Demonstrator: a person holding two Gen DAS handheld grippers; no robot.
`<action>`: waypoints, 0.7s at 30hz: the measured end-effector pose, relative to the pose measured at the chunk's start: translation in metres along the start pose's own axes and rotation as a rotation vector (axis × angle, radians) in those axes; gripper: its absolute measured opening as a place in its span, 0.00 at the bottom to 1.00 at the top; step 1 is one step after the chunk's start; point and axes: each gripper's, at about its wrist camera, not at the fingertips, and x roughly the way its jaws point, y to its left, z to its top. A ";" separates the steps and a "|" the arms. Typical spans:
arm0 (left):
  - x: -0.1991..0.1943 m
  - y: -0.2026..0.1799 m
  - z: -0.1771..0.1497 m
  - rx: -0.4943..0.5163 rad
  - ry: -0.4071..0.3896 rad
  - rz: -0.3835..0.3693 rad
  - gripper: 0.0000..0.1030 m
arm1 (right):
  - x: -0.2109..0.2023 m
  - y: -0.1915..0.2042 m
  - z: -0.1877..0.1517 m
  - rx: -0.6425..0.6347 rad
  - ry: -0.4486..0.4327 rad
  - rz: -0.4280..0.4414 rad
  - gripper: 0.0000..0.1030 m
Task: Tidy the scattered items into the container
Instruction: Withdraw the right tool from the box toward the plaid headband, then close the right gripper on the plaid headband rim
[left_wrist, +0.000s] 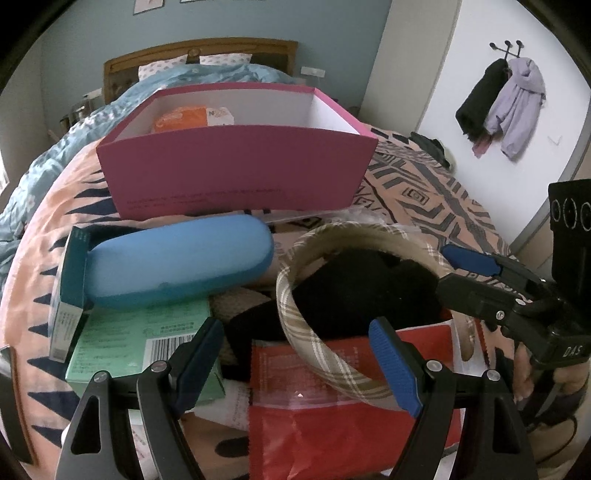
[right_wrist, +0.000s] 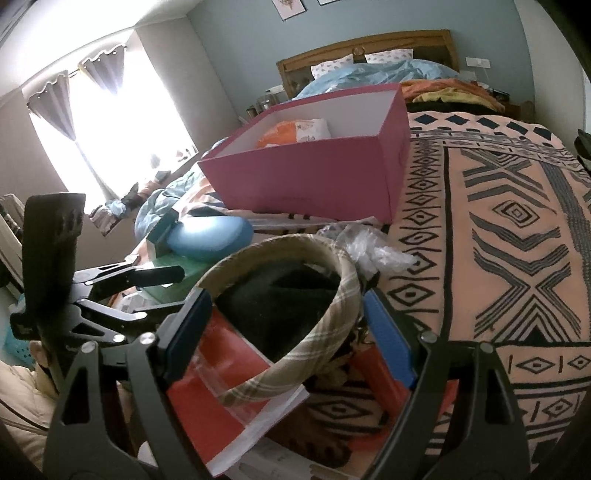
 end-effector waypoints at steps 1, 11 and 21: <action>0.001 0.002 0.000 -0.009 0.003 -0.005 0.80 | 0.000 0.000 0.000 0.002 0.000 -0.001 0.83; 0.001 0.015 0.005 -0.045 0.004 -0.008 0.80 | 0.001 -0.009 -0.004 0.033 0.013 -0.010 0.83; 0.007 -0.002 0.007 0.017 0.020 -0.011 0.80 | 0.008 -0.012 -0.006 0.057 0.036 -0.006 0.83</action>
